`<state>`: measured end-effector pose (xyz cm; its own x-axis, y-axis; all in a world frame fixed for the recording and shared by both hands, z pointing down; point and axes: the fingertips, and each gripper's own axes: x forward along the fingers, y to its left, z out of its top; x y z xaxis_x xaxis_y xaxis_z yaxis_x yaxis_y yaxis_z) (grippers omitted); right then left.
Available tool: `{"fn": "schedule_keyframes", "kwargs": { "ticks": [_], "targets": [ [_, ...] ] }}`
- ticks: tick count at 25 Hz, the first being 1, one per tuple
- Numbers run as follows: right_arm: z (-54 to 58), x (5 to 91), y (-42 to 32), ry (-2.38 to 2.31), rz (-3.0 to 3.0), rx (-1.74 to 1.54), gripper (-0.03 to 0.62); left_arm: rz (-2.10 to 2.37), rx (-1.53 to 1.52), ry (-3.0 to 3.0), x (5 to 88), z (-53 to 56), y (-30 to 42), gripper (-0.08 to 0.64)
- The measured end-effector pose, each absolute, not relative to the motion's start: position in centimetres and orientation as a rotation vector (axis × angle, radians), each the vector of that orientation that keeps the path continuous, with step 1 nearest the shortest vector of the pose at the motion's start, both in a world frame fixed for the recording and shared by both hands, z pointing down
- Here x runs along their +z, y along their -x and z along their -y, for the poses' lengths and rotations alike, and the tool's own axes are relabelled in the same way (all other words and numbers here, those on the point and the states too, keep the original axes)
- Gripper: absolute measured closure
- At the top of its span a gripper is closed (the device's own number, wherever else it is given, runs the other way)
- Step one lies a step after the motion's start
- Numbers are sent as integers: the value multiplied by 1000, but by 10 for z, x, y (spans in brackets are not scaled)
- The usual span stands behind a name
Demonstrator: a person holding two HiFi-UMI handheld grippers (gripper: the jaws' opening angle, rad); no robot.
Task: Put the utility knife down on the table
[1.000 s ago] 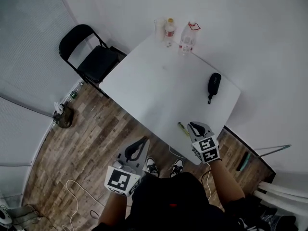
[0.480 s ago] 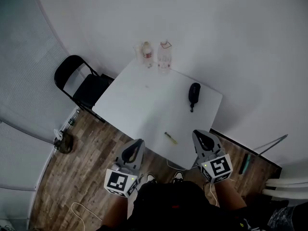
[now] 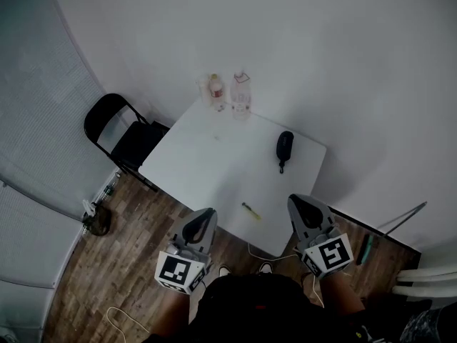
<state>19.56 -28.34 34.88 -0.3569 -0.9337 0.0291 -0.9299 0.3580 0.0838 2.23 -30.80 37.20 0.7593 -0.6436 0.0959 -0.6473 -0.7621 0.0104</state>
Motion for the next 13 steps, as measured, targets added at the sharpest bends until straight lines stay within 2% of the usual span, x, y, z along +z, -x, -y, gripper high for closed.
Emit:
{"fn": "schedule_keyframes", "kwargs": {
  "ticks": [4, 13],
  "targets": [
    [282, 353, -194, -1728, 2510, -81, 569, 1072, 209, -2901, 370, 303, -21, 524],
    [285, 352, -186, -1707, 2511, -51, 569, 1075, 136, -2912, 367, 306, -17, 524]
  ]
}}
